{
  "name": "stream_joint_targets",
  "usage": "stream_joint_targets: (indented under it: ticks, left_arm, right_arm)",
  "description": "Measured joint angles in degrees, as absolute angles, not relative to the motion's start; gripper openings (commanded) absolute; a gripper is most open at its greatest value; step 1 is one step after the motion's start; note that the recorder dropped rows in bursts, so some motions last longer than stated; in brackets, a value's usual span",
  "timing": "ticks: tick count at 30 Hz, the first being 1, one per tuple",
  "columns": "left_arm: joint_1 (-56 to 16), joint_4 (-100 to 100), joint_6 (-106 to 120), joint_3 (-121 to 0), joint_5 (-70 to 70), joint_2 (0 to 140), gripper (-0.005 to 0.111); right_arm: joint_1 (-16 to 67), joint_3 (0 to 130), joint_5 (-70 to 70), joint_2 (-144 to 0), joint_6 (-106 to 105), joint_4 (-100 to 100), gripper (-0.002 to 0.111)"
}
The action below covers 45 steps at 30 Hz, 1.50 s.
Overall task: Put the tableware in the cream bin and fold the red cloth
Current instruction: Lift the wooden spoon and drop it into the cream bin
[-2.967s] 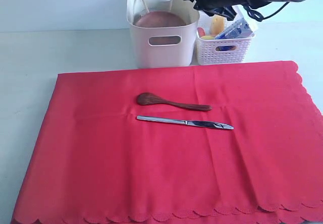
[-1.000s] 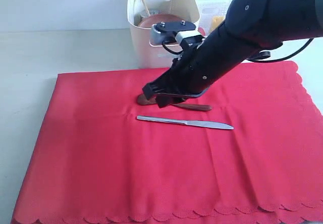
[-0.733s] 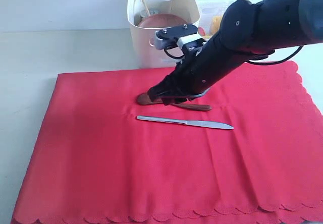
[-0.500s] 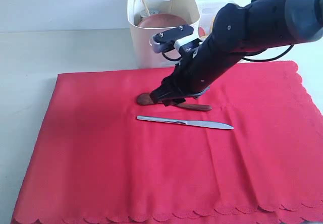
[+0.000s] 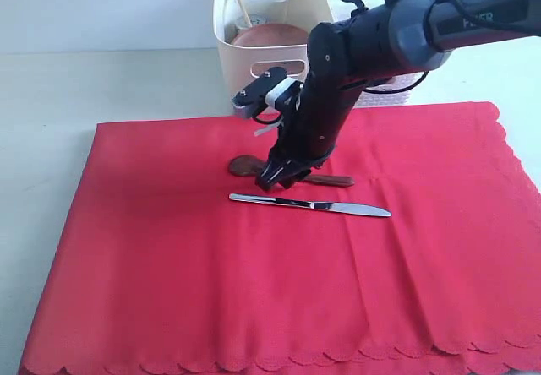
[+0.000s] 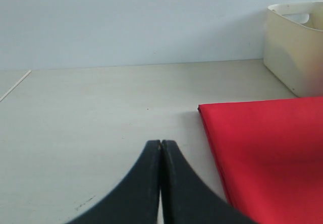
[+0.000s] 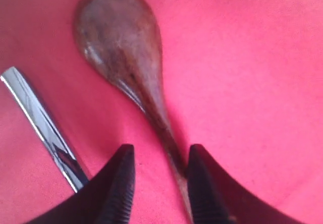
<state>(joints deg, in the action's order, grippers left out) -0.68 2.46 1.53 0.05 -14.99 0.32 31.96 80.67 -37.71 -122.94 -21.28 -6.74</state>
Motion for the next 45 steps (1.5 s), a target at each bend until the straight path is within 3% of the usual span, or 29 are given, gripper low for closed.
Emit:
stream_joint_targets:
  ticks: [12,19,35,45]
  left_arm:
    - [-0.7,2.5,1.5,0.1,-15.0,0.3,0.003]
    - [-0.7,2.5,1.5,0.1,-15.0,0.3,0.003]
    - [-0.7,2.5,1.5,0.1,-15.0,0.3,0.003]
    - [-0.7,2.5,1.5,0.1,-15.0,0.3,0.003]
  right_arm:
    - [32.0,81.1,-39.0,-124.2,-22.3,-6.6,0.023]
    - [32.0,81.2,-41.7,-124.1,-22.3,-6.6,0.000]
    - [32.0,81.1,-41.7,-112.0,-22.4,-6.6,0.000]
    - [32.0,81.1,-21.4,-107.4,-22.3,-6.6,0.000]
